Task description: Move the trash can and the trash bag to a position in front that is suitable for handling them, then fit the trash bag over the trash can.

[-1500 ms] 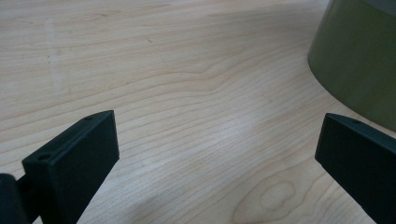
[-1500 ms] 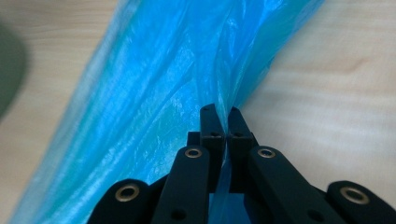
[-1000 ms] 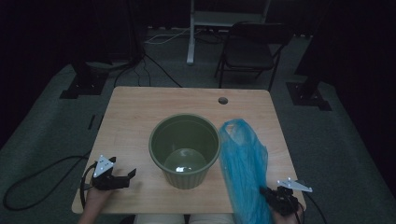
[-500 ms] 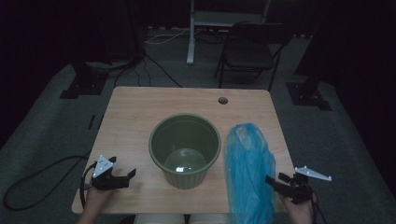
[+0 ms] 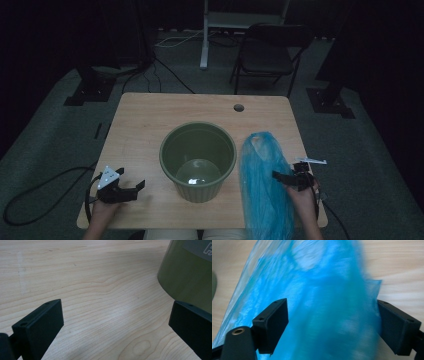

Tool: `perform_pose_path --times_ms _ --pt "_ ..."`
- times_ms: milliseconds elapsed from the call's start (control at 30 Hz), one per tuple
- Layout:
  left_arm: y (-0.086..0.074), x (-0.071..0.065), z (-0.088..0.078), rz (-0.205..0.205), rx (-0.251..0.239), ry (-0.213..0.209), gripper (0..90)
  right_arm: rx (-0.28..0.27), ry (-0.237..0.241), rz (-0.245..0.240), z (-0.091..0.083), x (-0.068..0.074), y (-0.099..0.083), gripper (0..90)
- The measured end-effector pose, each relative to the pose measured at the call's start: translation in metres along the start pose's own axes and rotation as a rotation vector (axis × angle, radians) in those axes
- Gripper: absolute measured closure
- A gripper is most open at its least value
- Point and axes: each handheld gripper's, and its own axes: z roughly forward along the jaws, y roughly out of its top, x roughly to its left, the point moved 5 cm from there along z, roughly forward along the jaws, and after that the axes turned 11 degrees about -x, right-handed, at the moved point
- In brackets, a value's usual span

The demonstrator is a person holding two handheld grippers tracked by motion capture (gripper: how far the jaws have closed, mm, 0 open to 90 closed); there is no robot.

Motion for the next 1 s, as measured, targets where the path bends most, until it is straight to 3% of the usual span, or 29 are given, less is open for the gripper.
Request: perform_pose_path --times_ms 33,133,233,267,400,533,567,600,733,767,800,833,900,933,967,1000 --pt "0.0 0.0 0.0 0.005 0.003 -0.001 0.2 0.032 -0.009 -0.074 0.014 0.019 -0.004 14.7" --pt "0.0 -0.001 0.0 0.006 0.003 -0.001 0.2 0.044 -0.062 -0.189 0.023 0.033 -0.006 14.7" --pt "0.0 -0.001 0.0 0.006 0.005 -0.001 0.2 0.045 -0.081 -0.221 0.025 0.037 -0.007 14.7" --pt "0.0 0.0 0.0 0.006 0.006 0.0 0.2 0.043 -0.098 -0.278 0.028 0.047 -0.012 14.0" --pt "-0.001 -0.001 0.0 0.009 0.009 0.0 0.2 0.035 -0.066 -0.306 0.028 0.055 -0.014 19.5" --pt "-0.001 -0.001 0.0 0.012 0.011 0.001 0.2 0.033 -0.024 -0.337 0.025 0.06 -0.014 38.4" --pt "-0.001 -0.001 0.0 0.012 0.011 0.001 0.1 0.033 -0.024 -0.337 0.025 0.06 -0.014 38.4" --pt "-0.001 -0.001 0.0 0.009 0.013 0.001 0.2 0.031 -0.005 -0.352 0.025 0.062 -0.013 50.9" --pt "-0.001 -0.001 0.0 0.006 0.011 0.001 0.2 -0.011 0.019 -0.358 0.026 0.063 -0.014 78.1" --pt "-0.001 -0.001 0.0 0.006 0.011 0.001 0.2 -0.011 0.019 -0.358 0.026 0.063 -0.014 78.1" --pt "-0.001 -0.001 0.0 0.006 0.012 0.001 0.2 -0.014 0.02 -0.353 0.027 0.062 -0.013 84.9" --pt "-0.001 -0.001 0.0 0.007 0.011 0.001 0.1 -0.02 0.031 -0.33 0.027 0.06 -0.012 89.5" --pt "-0.001 -0.001 0.0 0.009 0.01 0.0 0.2 -0.067 0.031 -0.281 0.023 0.052 -0.006 89.9" --pt "-0.001 -0.001 0.0 0.009 0.011 0.0 0.2 -0.098 0.062 -0.235 0.017 0.049 0.0 89.9" --pt "-0.001 -0.001 0.0 0.009 0.011 0.0 0.2 -0.098 0.062 -0.235 0.017 0.049 0.0 89.9" --pt "-0.001 -0.001 0.001 0.007 0.013 0.003 0.2 -0.169 0.082 -0.178 0.0 0.045 0.014 89.9"
